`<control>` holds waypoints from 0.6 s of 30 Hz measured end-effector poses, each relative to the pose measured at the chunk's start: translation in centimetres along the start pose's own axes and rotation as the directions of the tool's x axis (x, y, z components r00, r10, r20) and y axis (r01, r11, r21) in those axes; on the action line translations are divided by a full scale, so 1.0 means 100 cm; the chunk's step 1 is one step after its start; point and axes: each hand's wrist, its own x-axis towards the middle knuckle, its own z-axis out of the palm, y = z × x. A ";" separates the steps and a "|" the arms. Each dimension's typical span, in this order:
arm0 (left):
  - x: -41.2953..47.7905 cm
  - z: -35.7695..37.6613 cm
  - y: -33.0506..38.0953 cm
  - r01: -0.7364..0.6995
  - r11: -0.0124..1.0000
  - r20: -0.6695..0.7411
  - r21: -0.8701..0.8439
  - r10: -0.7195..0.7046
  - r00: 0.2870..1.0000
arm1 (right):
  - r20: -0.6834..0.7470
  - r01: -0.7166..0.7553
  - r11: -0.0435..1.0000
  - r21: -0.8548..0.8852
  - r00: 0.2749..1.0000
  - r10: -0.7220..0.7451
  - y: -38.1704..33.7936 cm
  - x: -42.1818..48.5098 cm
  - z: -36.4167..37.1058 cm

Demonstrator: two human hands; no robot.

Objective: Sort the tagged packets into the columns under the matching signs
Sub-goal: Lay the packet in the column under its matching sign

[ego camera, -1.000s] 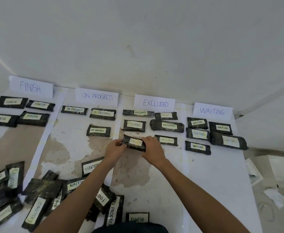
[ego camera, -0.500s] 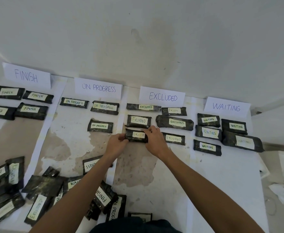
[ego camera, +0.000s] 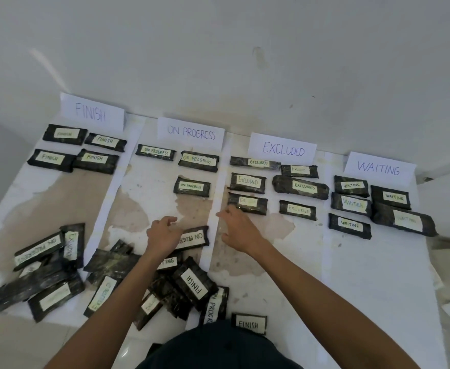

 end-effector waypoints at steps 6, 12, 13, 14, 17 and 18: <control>-0.006 -0.011 -0.029 0.060 0.998 0.084 -0.010 -0.059 0.995 | 0.077 0.096 0.986 -0.138 0.993 -0.086 -0.045 0.009 0.035; -0.009 -0.014 -0.029 0.048 0.982 0.184 -0.182 -0.014 0.983 | 0.037 0.057 0.960 -0.275 0.998 -0.049 -0.060 0.009 0.052; -0.009 -0.017 -0.029 0.057 0.973 0.189 -0.224 -0.014 0.982 | 0.032 0.042 0.964 -0.264 0.999 -0.035 -0.061 0.008 0.052; -0.008 -0.019 -0.030 0.065 0.960 0.190 -0.272 -0.013 0.982 | 0.022 0.019 0.972 -0.236 1.000 -0.014 -0.063 0.006 0.052; -0.010 -0.026 -0.031 0.076 0.912 0.150 -0.403 -0.015 0.988 | -0.044 -0.091 0.994 -0.056 0.995 0.088 -0.067 -0.002 0.047; -0.011 -0.027 -0.032 0.098 0.895 0.159 -0.436 -0.031 0.987 | -0.076 -0.136 0.990 0.031 0.988 0.138 -0.069 -0.005 0.046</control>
